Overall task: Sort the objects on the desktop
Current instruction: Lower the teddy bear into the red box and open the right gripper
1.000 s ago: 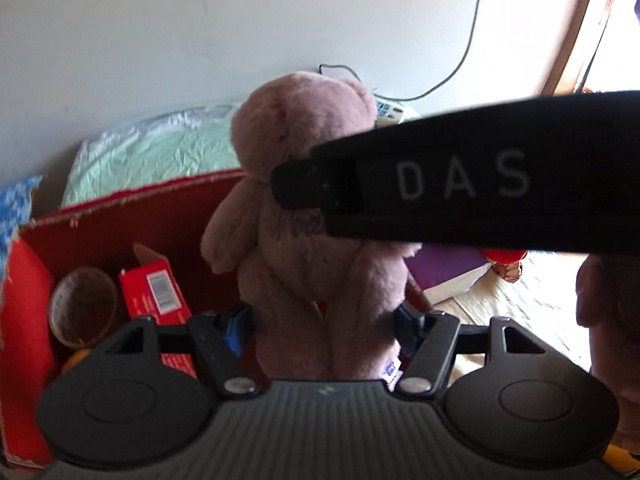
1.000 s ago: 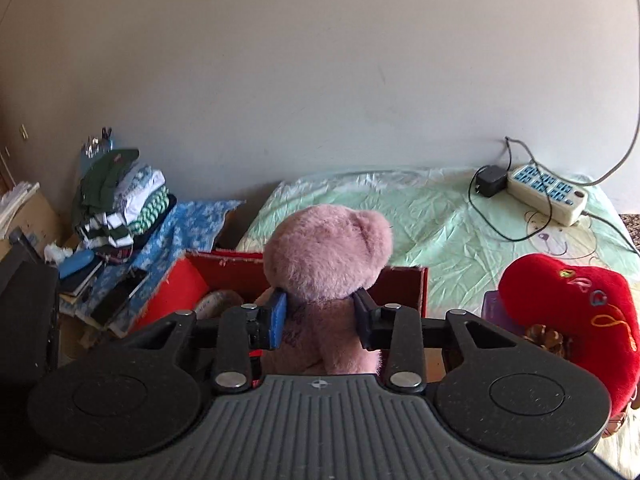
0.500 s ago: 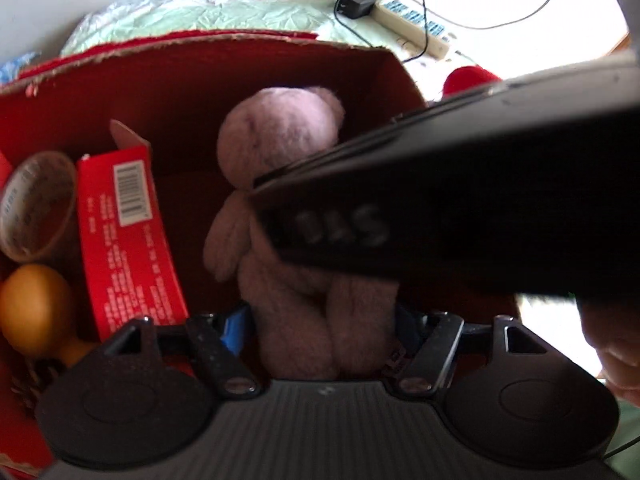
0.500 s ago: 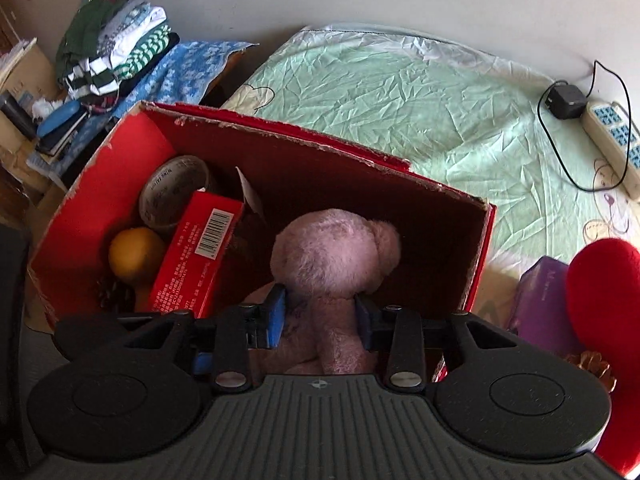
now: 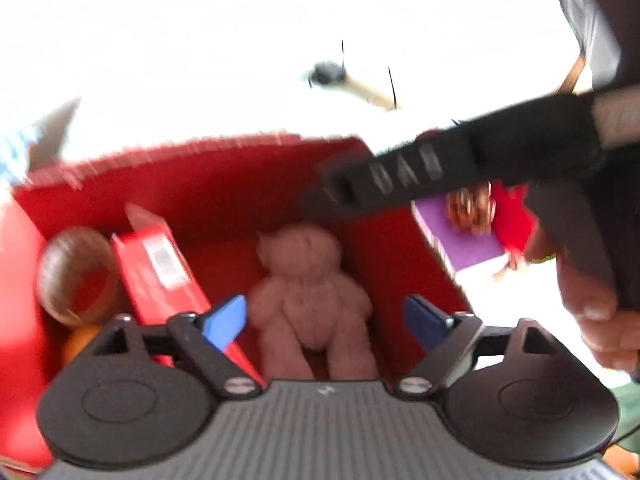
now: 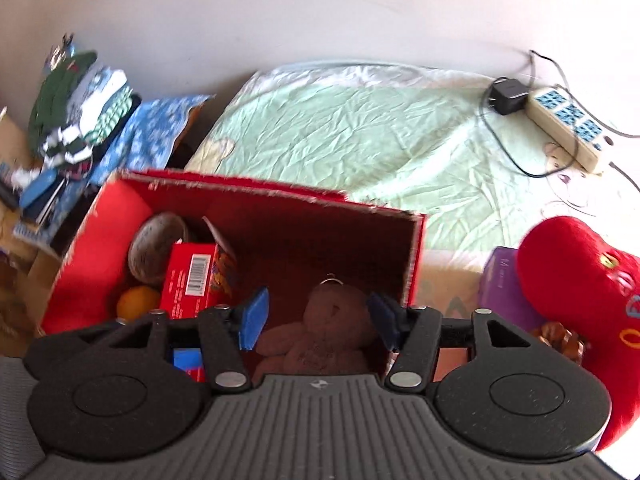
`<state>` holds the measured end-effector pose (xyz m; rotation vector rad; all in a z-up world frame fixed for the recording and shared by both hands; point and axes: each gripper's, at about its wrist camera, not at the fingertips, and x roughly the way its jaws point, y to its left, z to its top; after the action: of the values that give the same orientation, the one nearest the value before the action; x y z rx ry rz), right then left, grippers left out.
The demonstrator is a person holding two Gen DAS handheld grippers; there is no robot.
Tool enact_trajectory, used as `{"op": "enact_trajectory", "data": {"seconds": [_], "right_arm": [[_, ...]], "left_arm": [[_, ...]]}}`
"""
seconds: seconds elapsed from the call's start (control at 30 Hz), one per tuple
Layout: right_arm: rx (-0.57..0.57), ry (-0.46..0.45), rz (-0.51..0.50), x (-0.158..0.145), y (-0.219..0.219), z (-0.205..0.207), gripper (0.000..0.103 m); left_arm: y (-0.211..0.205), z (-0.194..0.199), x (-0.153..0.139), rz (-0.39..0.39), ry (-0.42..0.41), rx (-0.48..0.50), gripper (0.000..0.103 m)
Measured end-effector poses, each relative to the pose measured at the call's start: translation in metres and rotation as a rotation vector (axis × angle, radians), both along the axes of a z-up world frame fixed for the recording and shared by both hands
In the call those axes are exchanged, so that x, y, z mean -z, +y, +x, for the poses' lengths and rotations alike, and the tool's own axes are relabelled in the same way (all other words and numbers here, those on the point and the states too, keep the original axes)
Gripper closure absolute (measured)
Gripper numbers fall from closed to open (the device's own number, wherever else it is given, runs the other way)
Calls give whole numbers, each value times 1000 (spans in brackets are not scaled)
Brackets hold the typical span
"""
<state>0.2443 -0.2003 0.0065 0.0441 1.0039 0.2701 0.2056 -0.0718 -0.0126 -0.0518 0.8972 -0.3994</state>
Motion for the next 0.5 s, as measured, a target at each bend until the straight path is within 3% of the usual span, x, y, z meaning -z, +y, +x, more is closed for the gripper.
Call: {"op": "enact_trajectory", "data": {"seconds": [0.17,0.33,0.5], "right_arm": [[68,12,37,-9,-2,-8,26],[139,45,45,-15,4,-15,17],[212,82,58,-21,8,-20,9]], "left_arm": [[18,-7,-35,132,-164,-83,6],[39,-2,-46,167,-166,-130,6],[51,-1,-74,269,-192,-161,1]]}}
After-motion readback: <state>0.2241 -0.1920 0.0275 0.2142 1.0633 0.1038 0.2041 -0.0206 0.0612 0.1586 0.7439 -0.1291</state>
